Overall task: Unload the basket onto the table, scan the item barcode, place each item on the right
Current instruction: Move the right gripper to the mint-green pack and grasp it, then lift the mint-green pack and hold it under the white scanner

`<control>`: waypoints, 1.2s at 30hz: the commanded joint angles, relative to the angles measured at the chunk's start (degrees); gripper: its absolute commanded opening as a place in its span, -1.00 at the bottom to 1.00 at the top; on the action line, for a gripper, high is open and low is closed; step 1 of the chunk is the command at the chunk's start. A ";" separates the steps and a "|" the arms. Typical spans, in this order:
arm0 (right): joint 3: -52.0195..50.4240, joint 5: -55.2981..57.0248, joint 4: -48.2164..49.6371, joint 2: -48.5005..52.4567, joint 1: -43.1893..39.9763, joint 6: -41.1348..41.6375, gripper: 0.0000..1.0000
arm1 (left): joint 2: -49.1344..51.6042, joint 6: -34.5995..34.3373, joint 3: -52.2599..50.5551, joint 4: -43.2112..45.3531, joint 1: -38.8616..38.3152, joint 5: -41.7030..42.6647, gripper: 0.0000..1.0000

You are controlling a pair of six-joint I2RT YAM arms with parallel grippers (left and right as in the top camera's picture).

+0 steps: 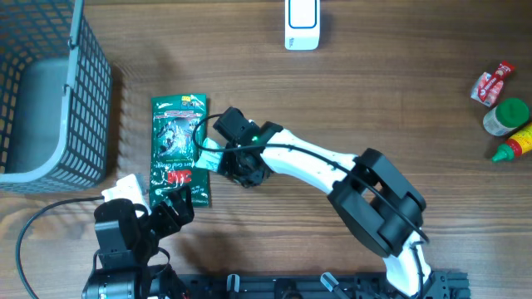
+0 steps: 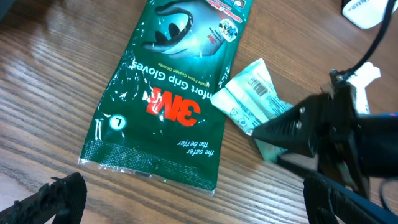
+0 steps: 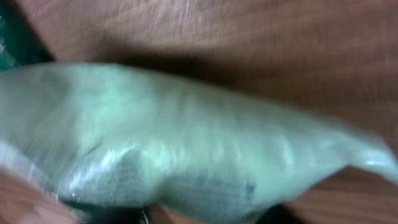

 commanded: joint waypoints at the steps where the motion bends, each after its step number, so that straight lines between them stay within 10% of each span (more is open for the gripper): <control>1: -1.20 6.10 -0.37 7.37 -2.67 -2.58 -0.91 | -0.26 0.72 -0.31 0.11 0.39 -0.52 1.00; 25: -1.18 24.70 -12.39 -29.31 -6.16 -30.91 -0.91 | -0.26 0.72 -0.31 0.11 0.39 -0.52 1.00; 36: -1.20 24.41 -27.74 -49.59 -6.10 -26.45 -0.91 | -0.26 0.70 -0.31 0.11 0.39 -0.52 1.00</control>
